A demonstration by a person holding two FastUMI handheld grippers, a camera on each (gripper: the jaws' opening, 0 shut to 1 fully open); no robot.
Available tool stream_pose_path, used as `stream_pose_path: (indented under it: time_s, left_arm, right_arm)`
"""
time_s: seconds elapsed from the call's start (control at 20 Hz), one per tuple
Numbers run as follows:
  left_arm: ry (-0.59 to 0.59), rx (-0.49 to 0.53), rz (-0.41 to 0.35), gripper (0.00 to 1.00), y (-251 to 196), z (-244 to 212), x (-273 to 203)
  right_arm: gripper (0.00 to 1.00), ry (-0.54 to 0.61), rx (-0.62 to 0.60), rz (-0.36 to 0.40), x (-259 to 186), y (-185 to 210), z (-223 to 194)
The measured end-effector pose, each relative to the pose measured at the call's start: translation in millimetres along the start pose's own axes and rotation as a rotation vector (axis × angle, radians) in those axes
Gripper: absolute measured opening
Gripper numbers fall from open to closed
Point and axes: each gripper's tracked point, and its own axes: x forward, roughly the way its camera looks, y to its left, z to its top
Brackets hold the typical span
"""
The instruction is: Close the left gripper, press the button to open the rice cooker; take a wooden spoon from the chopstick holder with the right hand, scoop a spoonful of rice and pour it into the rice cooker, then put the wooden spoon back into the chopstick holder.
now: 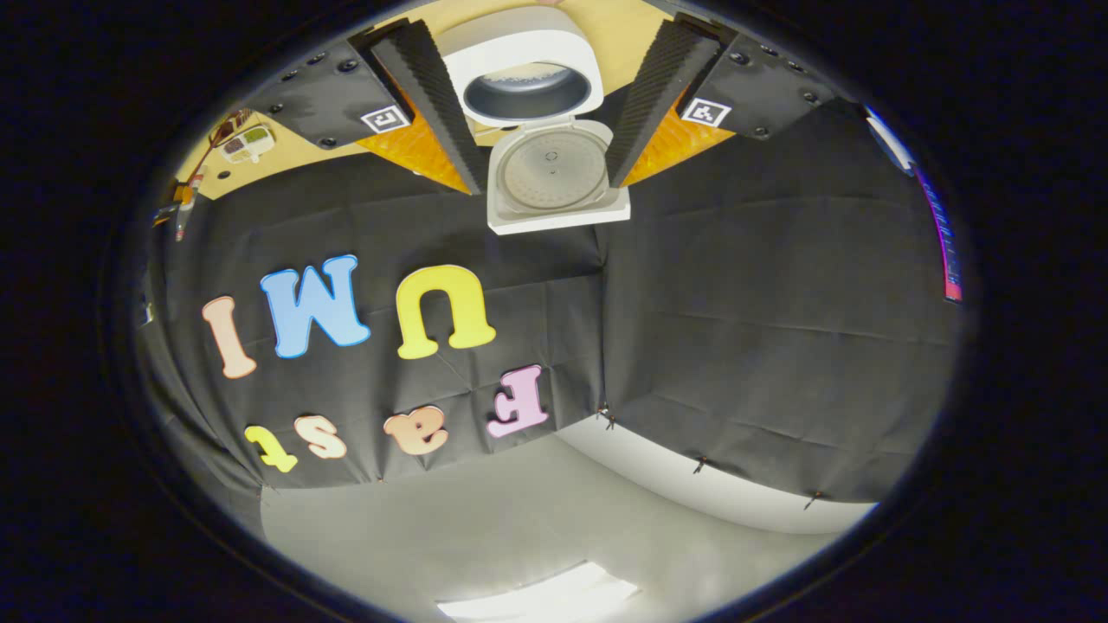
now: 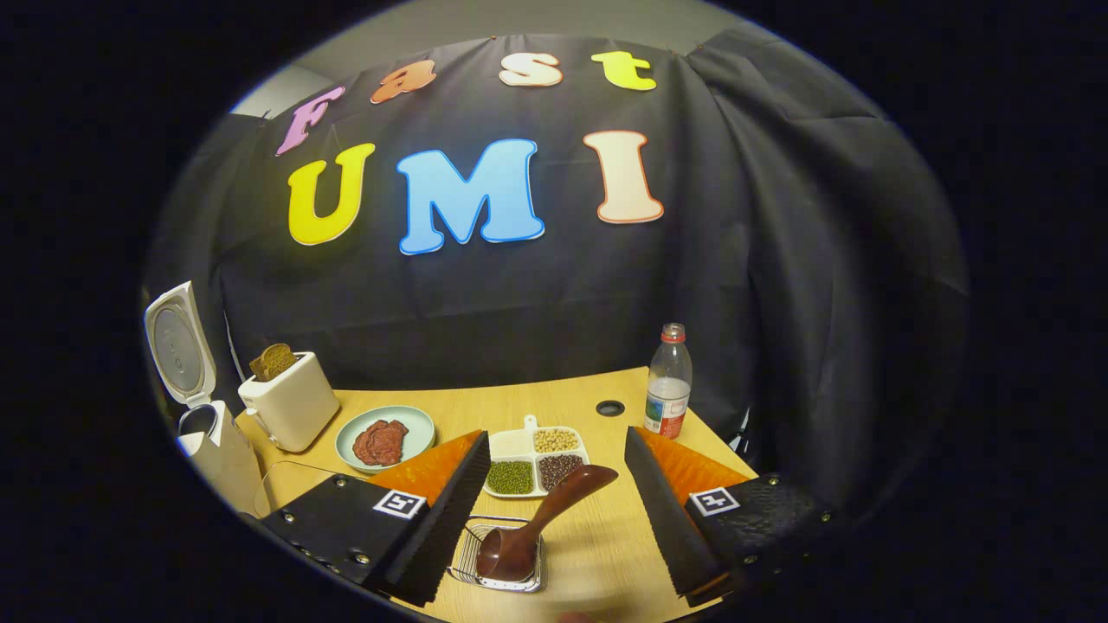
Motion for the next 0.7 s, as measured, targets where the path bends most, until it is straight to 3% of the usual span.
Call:
stream_pose_path:
  time_s: [0.5, 0.55, 0.6, 0.7]
  left_arm:
    - [0.061, 0.053, 0.067, 1.00, 22.6, -21.0, -16.7]
    - [0.069, 0.058, 0.068, 0.98, 22.5, -23.6, -17.4]
    - [0.075, 0.060, 0.068, 0.98, 22.5, -26.1, -20.1]
    - [0.085, 0.061, 0.069, 0.98, 23.3, -29.4, -22.2]
  right_arm:
    - [0.95, 0.200, 0.166, 0.032, 28.4, -5.7, -61.7]
    - [0.90, 0.207, 0.168, 0.026, 28.2, -4.3, -65.0]
    - [0.70, 0.216, 0.175, 0.035, 29.9, -2.1, -65.7]
    - [0.64, 0.258, 0.192, 0.073, 26.4, 7.5, -72.4]
